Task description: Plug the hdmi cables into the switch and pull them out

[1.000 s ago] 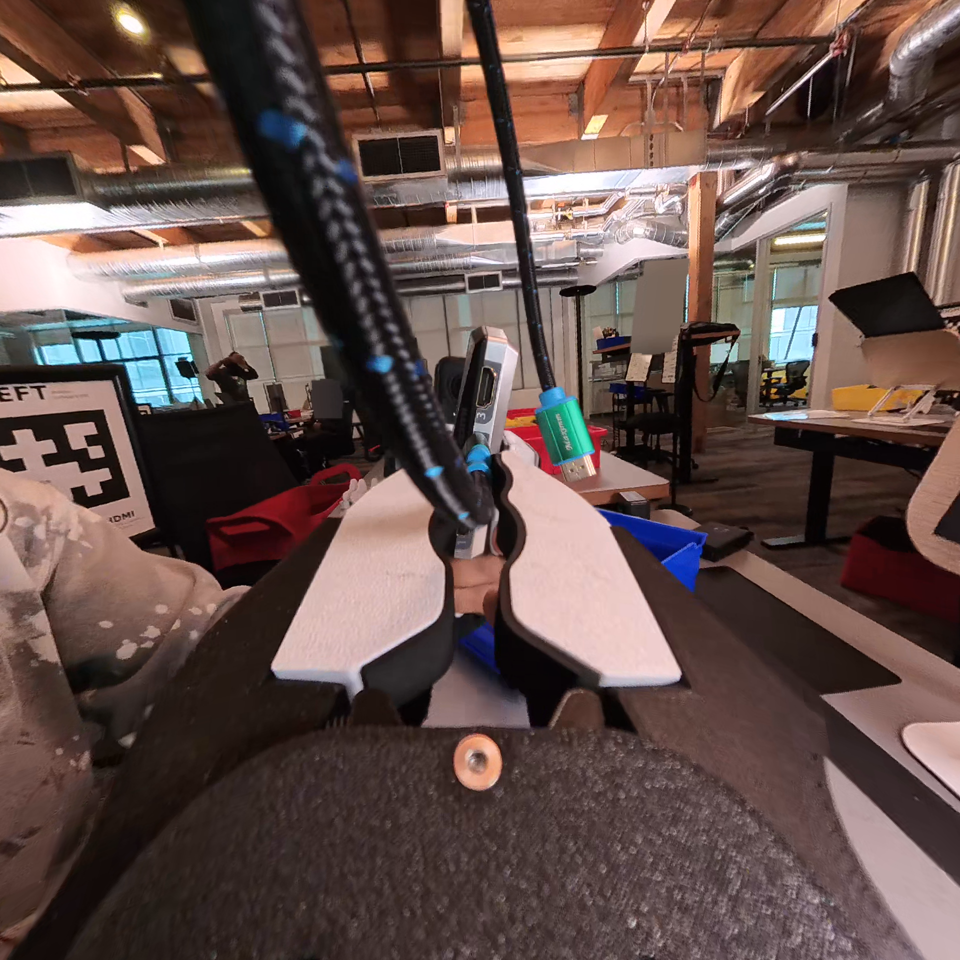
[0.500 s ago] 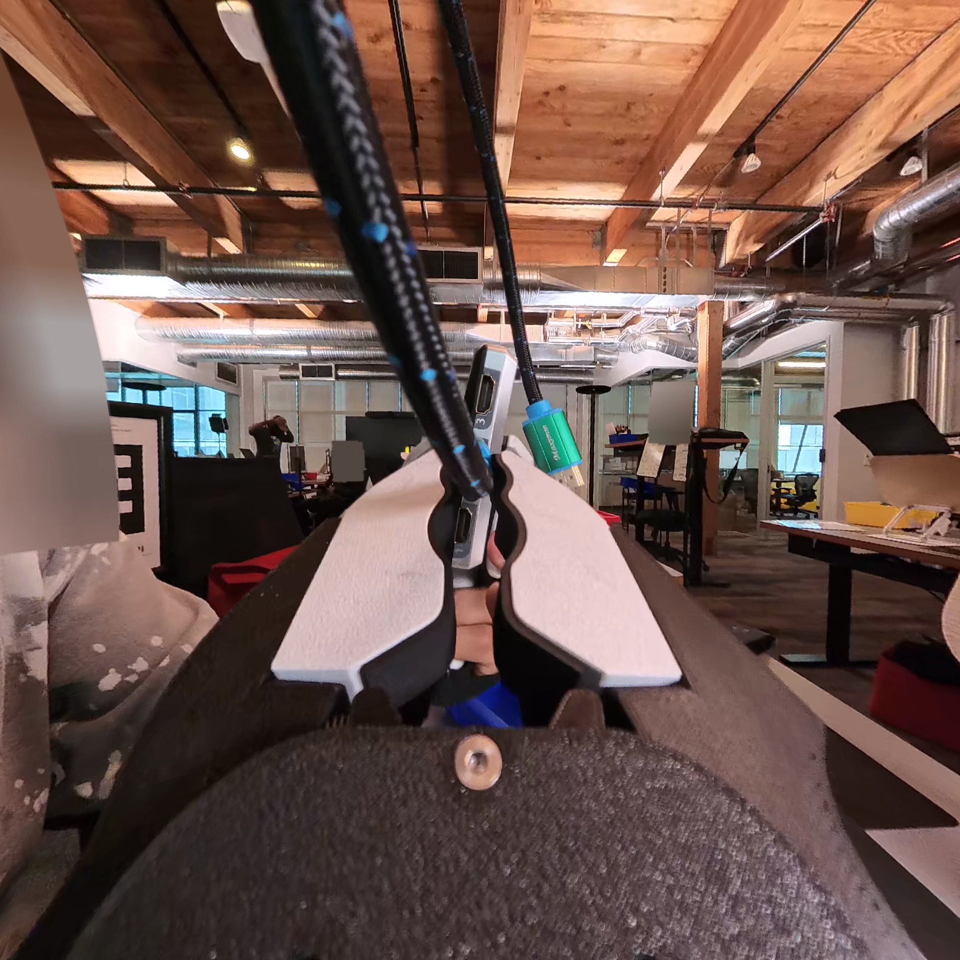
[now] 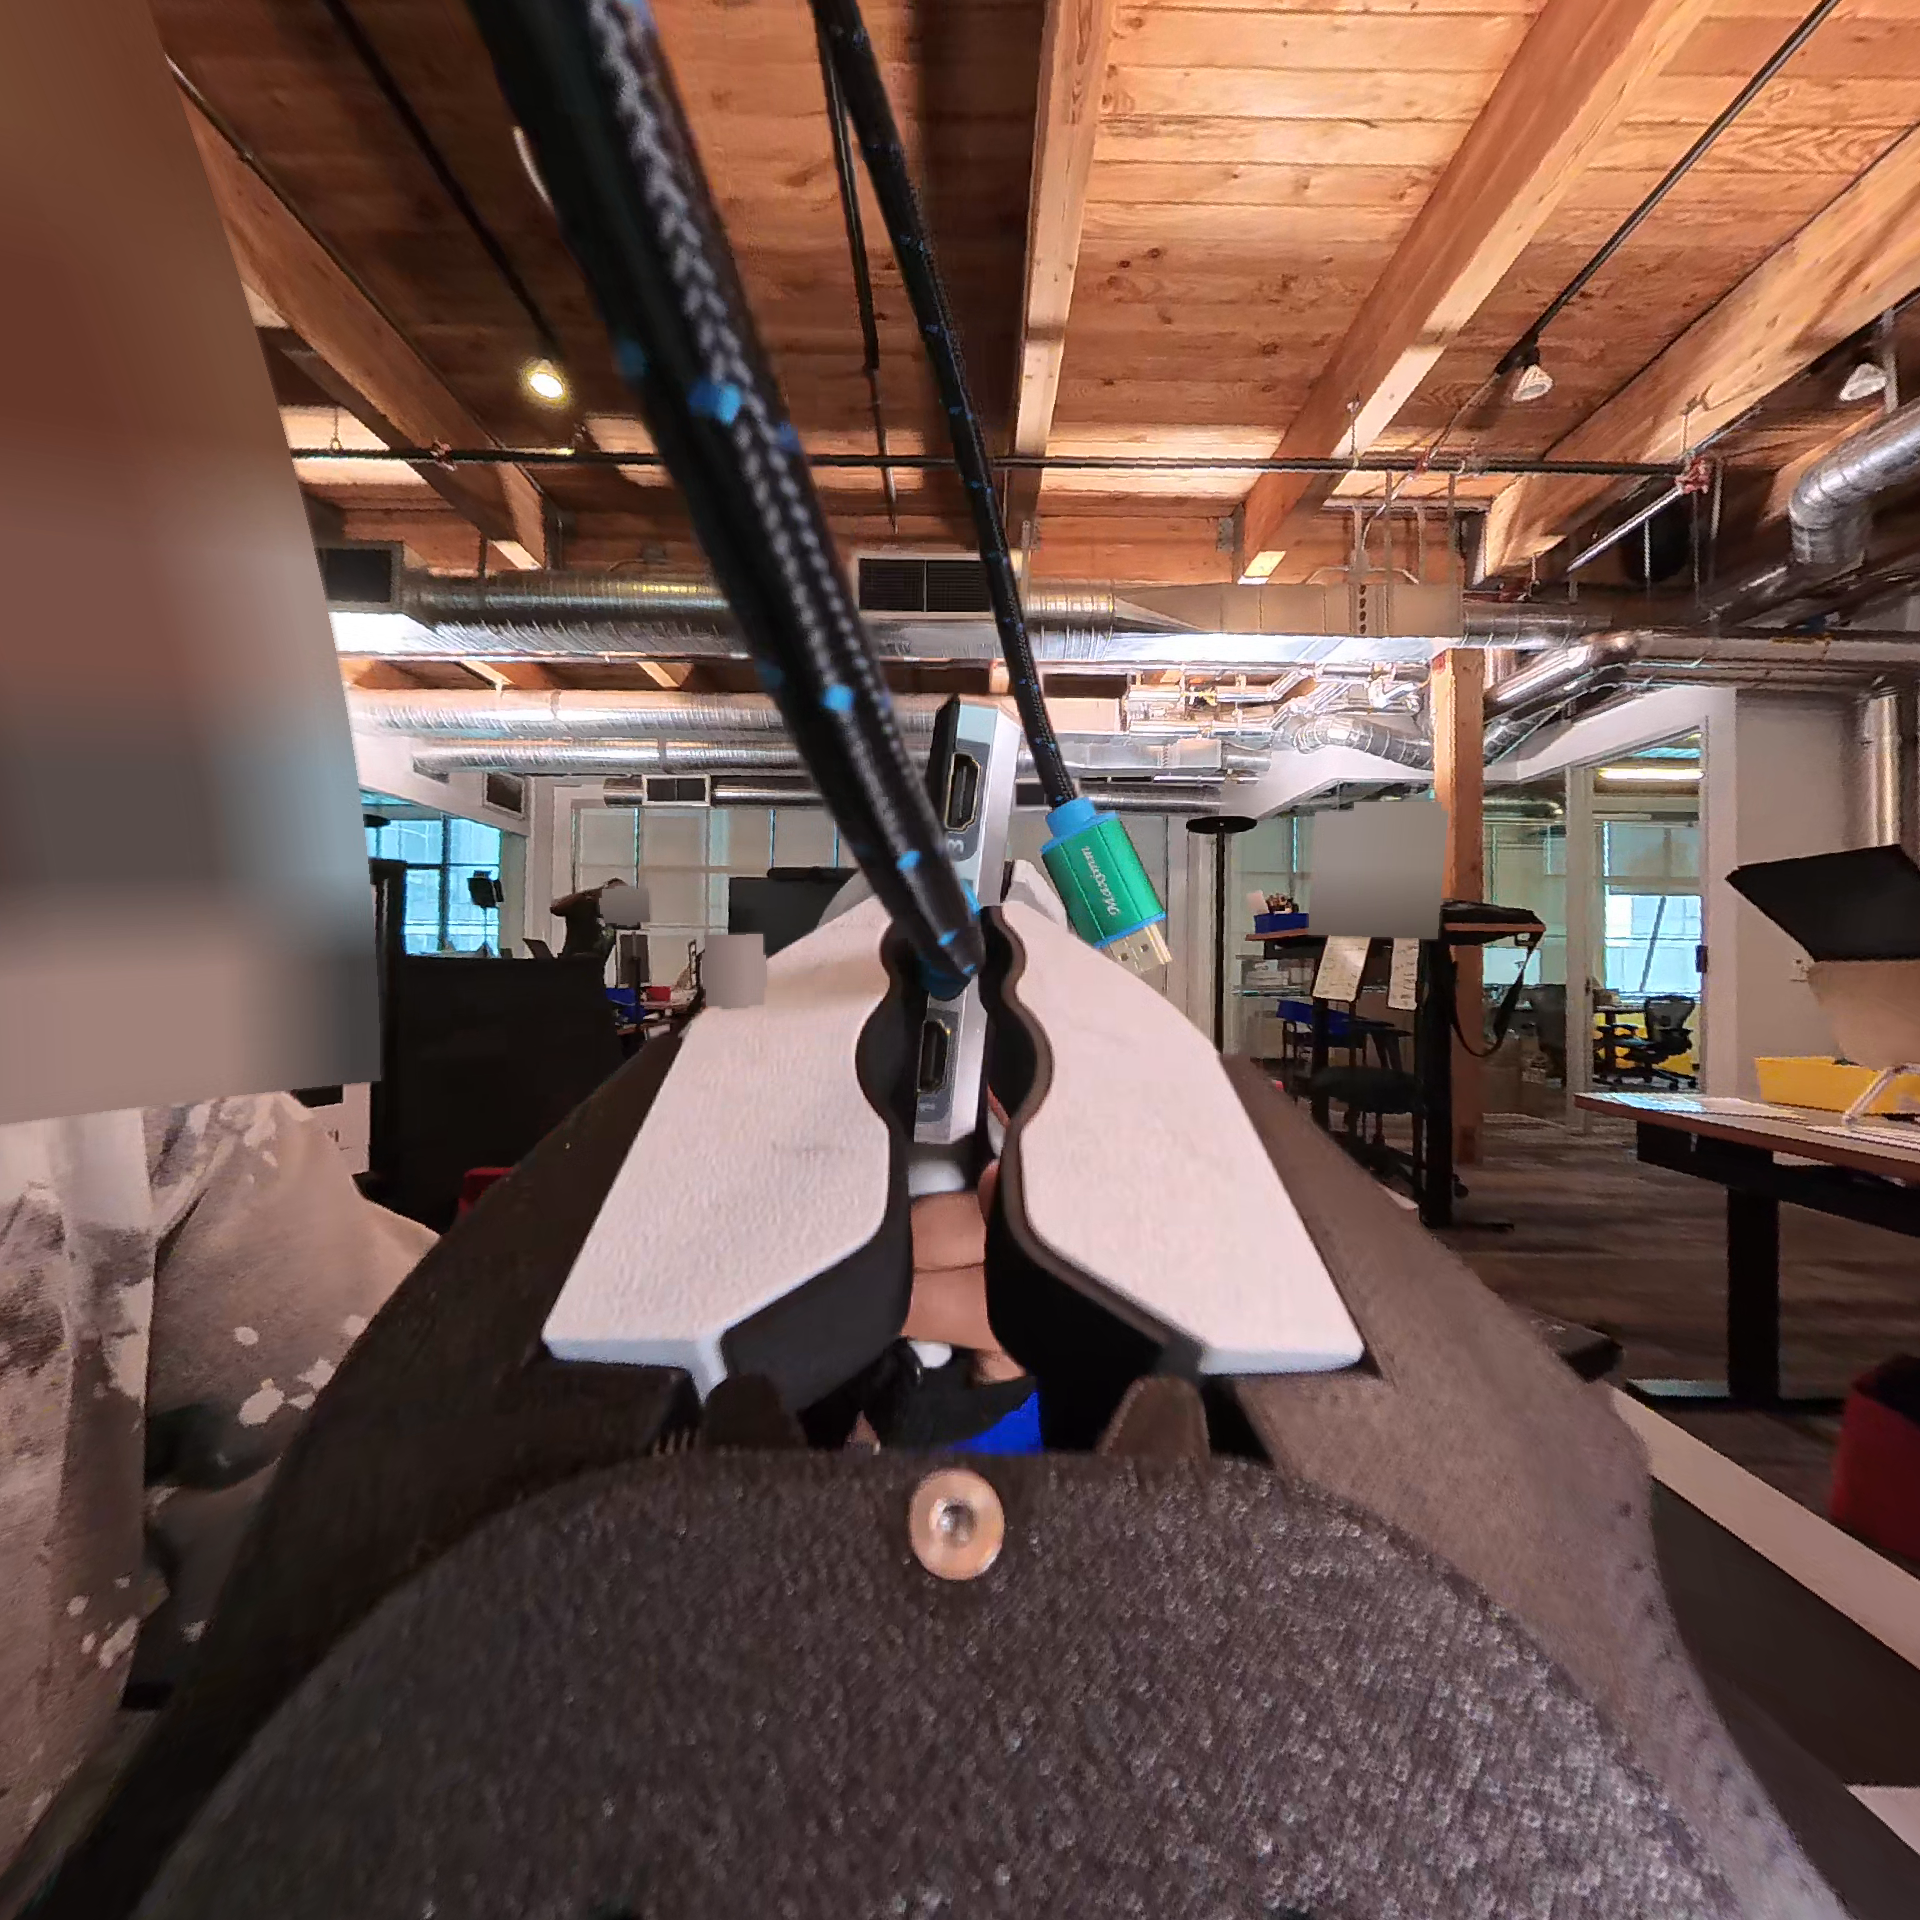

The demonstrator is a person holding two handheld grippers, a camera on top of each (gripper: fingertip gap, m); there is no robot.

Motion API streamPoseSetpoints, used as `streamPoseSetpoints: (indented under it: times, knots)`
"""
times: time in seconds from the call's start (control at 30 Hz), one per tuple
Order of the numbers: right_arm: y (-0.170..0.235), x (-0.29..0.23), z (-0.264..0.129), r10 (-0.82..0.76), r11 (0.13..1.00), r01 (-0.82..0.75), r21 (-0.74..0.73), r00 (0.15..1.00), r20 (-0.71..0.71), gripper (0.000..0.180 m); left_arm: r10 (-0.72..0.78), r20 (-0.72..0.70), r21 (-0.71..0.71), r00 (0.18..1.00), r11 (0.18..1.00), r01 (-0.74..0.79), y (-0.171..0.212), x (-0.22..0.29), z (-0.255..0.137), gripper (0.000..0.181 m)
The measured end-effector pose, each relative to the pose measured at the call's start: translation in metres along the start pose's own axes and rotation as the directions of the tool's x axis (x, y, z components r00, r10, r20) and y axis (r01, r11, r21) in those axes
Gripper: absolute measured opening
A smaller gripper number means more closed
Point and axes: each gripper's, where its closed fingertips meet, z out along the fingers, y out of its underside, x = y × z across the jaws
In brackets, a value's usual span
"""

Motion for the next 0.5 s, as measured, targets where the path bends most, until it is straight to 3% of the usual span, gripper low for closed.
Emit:
streamPoseSetpoints:
  times: [0.03,0.13,0.33,0.5]
  knots:
    - [0.002,0.001,0.0,0.002,1.0,-0.002,-0.022,1.0,0.005,0.011,0.014,0.004,-0.01,1.0,1.0,-0.014,0.0,-0.001,-0.001,0.023]
    - [0.013,0.005,-0.003,-0.043,0.991,0.04,-0.13,0.999,-0.018,0.011,0.005,-0.008,-0.106,1.0,0.994,-0.006,0.004,-0.006,-0.005,0.023]
    - [0.025,0.013,-0.005,-0.026,0.985,0.016,-0.17,0.998,-0.056,0.011,-0.104,0.041,-0.022,0.994,0.994,0.105,-0.001,-0.016,-0.005,0.034]
    - [0.028,0.015,-0.007,-0.014,0.983,0.003,-0.184,0.998,-0.059,0.011,-0.116,0.079,-0.07,0.99,0.99,0.122,0.006,-0.024,-0.008,0.025]
